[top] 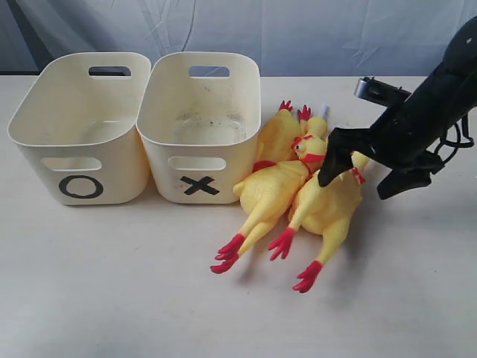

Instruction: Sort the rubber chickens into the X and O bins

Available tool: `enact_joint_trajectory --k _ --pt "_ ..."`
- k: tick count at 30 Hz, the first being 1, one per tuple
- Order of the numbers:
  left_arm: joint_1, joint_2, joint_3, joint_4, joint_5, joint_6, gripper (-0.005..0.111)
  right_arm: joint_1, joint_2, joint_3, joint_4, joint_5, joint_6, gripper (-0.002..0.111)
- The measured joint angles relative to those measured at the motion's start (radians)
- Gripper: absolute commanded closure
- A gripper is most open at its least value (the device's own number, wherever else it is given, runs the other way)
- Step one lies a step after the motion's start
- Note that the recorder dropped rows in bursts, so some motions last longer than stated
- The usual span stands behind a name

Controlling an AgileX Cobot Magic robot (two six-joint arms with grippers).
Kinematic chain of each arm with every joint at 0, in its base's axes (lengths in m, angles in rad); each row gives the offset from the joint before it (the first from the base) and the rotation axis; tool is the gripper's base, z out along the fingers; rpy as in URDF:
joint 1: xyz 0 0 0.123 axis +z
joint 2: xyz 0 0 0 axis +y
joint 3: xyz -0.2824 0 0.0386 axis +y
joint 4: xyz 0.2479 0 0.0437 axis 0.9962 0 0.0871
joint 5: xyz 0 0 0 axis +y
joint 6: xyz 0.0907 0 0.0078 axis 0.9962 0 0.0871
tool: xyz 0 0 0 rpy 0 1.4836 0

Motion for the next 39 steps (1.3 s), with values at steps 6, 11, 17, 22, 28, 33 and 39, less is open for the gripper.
enact_joint_trajectory --k 6,11,17,22,28,33,39 --pt "0.000 0.000 0.000 0.000 0.000 0.000 0.107 0.050 0.015 0.000 0.028 -0.052 -0.040 0.004" --pt "0.000 0.000 0.000 0.000 0.000 0.000 0.107 0.054 0.022 -0.002 0.055 -0.088 -0.043 0.004" --pt "0.000 0.000 0.000 0.000 0.000 0.000 0.107 0.054 0.039 -0.002 0.047 -0.088 -0.040 0.004" --pt "0.000 0.000 0.000 0.000 0.000 0.000 0.107 0.054 0.073 -0.006 0.045 -0.106 -0.016 0.004" --pt "0.000 0.000 0.000 0.000 0.000 0.000 0.107 0.053 0.121 -0.006 0.033 -0.098 0.000 0.031" --pt "0.000 0.000 0.000 0.000 0.000 0.000 0.107 0.047 0.152 -0.016 -0.010 -0.069 0.035 0.107" --pt "0.000 0.000 0.000 0.000 0.000 0.000 0.107 0.047 0.162 -0.020 -0.052 -0.019 0.104 0.109"
